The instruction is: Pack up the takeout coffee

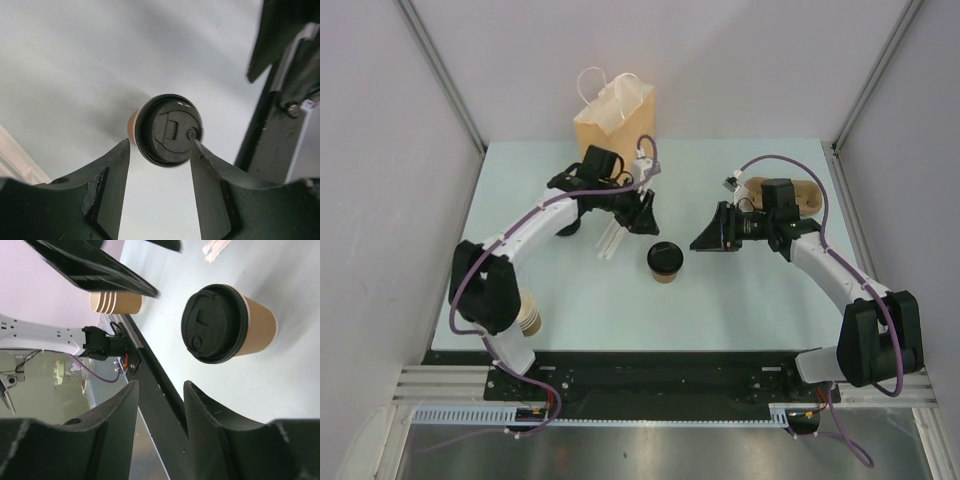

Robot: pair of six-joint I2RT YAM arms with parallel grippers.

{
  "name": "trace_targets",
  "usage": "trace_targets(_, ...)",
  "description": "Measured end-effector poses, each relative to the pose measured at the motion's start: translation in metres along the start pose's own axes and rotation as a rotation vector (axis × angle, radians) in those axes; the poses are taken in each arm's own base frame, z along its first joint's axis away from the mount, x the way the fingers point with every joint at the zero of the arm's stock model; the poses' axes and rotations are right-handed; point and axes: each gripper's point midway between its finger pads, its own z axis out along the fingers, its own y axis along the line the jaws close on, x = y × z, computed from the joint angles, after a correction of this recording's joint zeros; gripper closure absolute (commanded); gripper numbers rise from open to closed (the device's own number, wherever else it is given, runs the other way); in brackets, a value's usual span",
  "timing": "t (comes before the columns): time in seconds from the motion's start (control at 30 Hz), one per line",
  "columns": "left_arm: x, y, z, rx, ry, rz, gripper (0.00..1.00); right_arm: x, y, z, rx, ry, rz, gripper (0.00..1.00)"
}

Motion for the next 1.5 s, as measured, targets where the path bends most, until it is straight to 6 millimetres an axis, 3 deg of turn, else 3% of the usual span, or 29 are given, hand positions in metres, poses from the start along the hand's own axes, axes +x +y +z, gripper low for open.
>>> trace_targets(0.1, -0.014, -0.013, -0.027, 0.046, -0.097, -0.049, 0.53, 0.003, 0.007, 0.005, -0.026, 0.017, -0.001, 0.55)
trace_targets(0.2, -0.017, -0.039, -0.044, 0.156, -0.17, -0.125, 0.63, 0.009, 0.016, 0.015, -0.061, 0.046, -0.001, 0.58)
trace_targets(0.3, -0.003, -0.062, -0.038, 0.278, -0.173, -0.23, 0.69, 0.015, 0.018, 0.026, -0.087, 0.081, 0.017, 0.63)
trace_targets(0.4, 0.018, -0.068, -0.025, 0.342, -0.135, -0.352, 0.71, 0.02, 0.016, 0.036, -0.098, 0.108, 0.04, 0.66)
trace_targets(0.53, 0.029, -0.066, -0.013, 0.378, -0.102, -0.476, 0.76, 0.023, 0.007, 0.049, -0.102, 0.134, 0.082, 0.68)
trace_targets(0.77, 0.03, -0.057, 0.002, 0.393, -0.092, -0.541, 0.79, 0.022, -0.009, 0.06, -0.1, 0.14, 0.135, 0.71)
trace_targets(1.1, 0.056, -0.036, 0.025, 0.321, -0.024, -0.621, 0.81, 0.027, -0.034, 0.07, -0.078, 0.161, 0.193, 0.73)
trace_targets(1.5, 0.059, -0.033, 0.029, 0.317, -0.005, -0.638, 0.8, 0.029, -0.047, 0.068, -0.102, 0.186, 0.25, 0.76)
